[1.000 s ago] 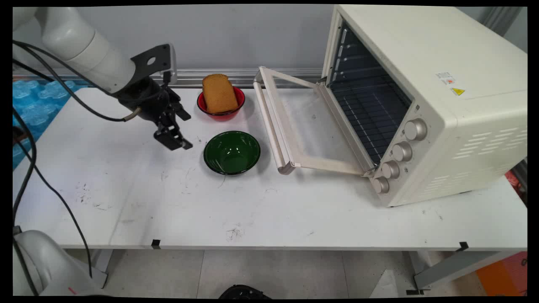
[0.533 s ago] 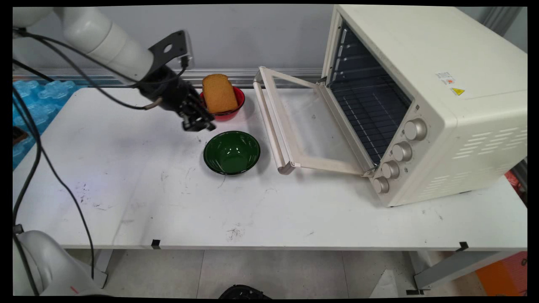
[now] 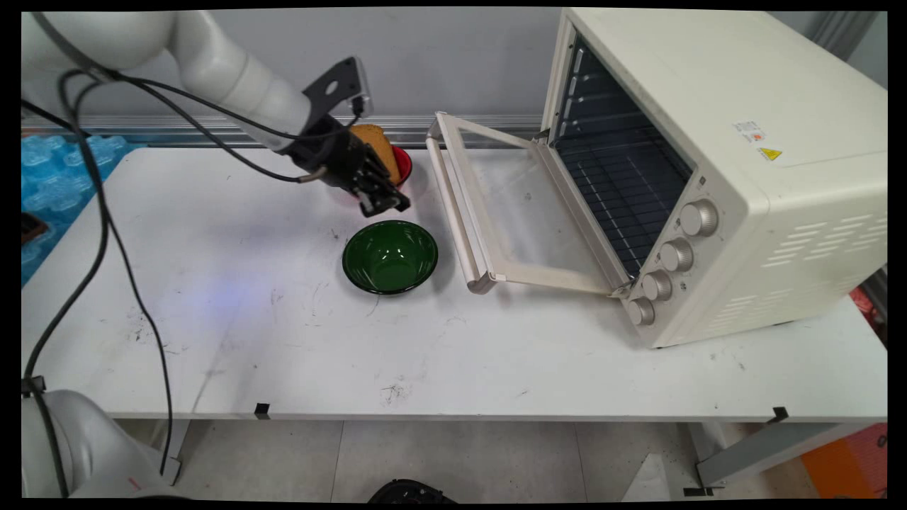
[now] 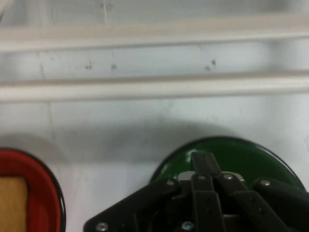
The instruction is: Close the oven
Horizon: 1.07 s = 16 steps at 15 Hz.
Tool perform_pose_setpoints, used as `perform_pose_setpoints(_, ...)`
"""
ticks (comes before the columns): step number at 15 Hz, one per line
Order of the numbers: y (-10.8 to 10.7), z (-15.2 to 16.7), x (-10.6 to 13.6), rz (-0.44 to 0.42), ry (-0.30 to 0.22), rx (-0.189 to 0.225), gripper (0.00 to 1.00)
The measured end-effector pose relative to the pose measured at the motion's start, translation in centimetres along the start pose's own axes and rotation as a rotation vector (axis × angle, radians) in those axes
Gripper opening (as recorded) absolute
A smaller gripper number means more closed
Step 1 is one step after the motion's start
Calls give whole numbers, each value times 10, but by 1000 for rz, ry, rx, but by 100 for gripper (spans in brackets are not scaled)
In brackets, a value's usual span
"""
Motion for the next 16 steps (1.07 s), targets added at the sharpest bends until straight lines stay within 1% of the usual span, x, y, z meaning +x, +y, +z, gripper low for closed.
perform_pose_setpoints(4, -12, 30, -5, -4, 34, -8, 0)
perform_pose_setpoints(7, -19, 47, -7, -1, 59, -11, 0)
perform_pose_setpoints(16, -24, 81, -16, -1, 103, -19, 0)
